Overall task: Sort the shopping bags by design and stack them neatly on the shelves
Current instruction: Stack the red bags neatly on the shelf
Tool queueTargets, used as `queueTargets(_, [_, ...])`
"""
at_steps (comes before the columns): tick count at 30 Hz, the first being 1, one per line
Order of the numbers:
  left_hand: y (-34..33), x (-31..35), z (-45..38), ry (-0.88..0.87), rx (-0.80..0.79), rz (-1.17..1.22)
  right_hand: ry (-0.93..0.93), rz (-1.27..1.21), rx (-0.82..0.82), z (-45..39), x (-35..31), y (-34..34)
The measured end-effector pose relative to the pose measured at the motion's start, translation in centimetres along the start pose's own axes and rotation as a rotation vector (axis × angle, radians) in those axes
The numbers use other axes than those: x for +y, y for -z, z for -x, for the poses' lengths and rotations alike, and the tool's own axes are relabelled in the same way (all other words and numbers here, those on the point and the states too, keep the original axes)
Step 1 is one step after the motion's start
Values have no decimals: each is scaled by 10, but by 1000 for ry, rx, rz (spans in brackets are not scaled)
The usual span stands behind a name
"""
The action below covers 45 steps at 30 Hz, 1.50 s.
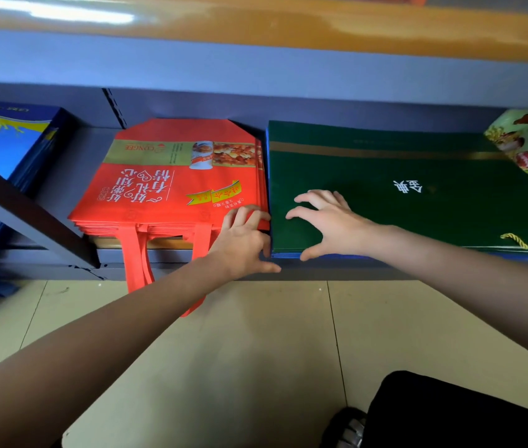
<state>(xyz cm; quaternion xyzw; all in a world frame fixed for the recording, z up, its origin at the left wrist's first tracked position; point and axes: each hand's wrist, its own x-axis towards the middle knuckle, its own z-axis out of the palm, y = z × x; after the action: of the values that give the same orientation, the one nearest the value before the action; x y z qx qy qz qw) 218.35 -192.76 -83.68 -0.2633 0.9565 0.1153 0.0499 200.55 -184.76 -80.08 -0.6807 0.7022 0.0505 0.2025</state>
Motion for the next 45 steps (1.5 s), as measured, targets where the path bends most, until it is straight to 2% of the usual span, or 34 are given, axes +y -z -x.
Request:
queueTargets(4, [-6,7,1,49,73,-17,-59,83,-86,6,13,4])
queueTargets(11, [-5,7,-8,121,47,72,-85,171,-24,6,18,-4])
queueTargets(16, [-2,6,-10,129,12,115,-186,62,-24,7,17,-9])
queueTargets(22, [12,9,-10,134,-87,67,-213,-88,-7,3,11,-11])
queueTargets(29, [11,8,-11,120,-111,23,-214,-73,-54,1,10,-8])
queueTargets(34, [18,4,-12,52,-131,-25,-175,-44,-80,2,13,-5])
queueTargets(40, [10,2,-12,-8,-51,-79,-163,-28,-71,2,15,-8])
queueTargets(42, [14,-6,-12,-67,-62,-5,-153,-56,-82,2,14,-2])
queueTargets(45, [36,-29,-5,-193,-21,249,-125,-287,-50,-2,-1,17])
